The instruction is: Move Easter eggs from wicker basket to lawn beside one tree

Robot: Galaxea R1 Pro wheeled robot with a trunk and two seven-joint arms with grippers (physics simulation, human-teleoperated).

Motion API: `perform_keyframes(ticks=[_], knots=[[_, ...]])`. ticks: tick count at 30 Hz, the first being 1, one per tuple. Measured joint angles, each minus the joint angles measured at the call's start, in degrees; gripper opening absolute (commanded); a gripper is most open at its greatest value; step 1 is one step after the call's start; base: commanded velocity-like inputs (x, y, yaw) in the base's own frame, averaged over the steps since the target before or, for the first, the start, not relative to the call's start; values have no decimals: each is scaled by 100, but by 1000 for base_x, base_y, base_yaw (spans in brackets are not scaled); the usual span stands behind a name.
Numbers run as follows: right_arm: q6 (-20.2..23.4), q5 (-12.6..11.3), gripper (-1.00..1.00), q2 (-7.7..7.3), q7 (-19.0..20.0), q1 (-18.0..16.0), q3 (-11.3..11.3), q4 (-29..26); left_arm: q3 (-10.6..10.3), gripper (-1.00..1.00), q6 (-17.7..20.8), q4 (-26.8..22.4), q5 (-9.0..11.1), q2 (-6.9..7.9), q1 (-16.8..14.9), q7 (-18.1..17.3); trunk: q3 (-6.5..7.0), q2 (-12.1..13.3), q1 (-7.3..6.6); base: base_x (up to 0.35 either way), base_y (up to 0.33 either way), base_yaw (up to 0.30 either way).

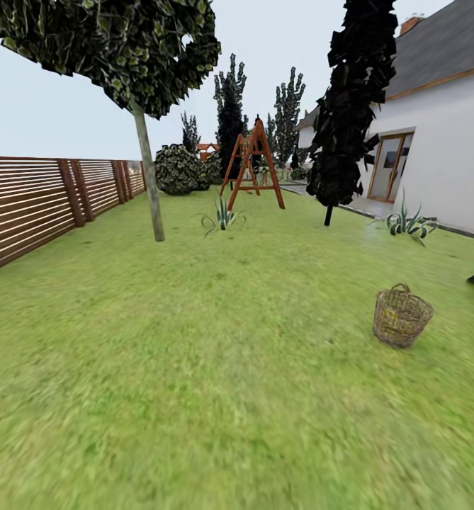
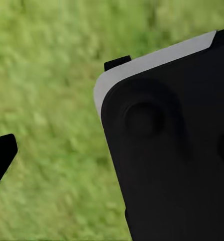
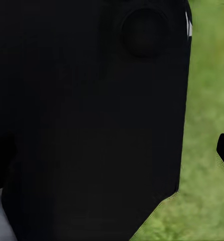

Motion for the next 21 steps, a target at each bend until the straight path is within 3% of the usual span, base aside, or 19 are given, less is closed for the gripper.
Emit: perform_keyframes(ticks=[21], knots=[[30,39,100,-37,-46,2,38,34,-11,100,-167,13,-21,0,3,0,0,0,0,338,72,-17]])
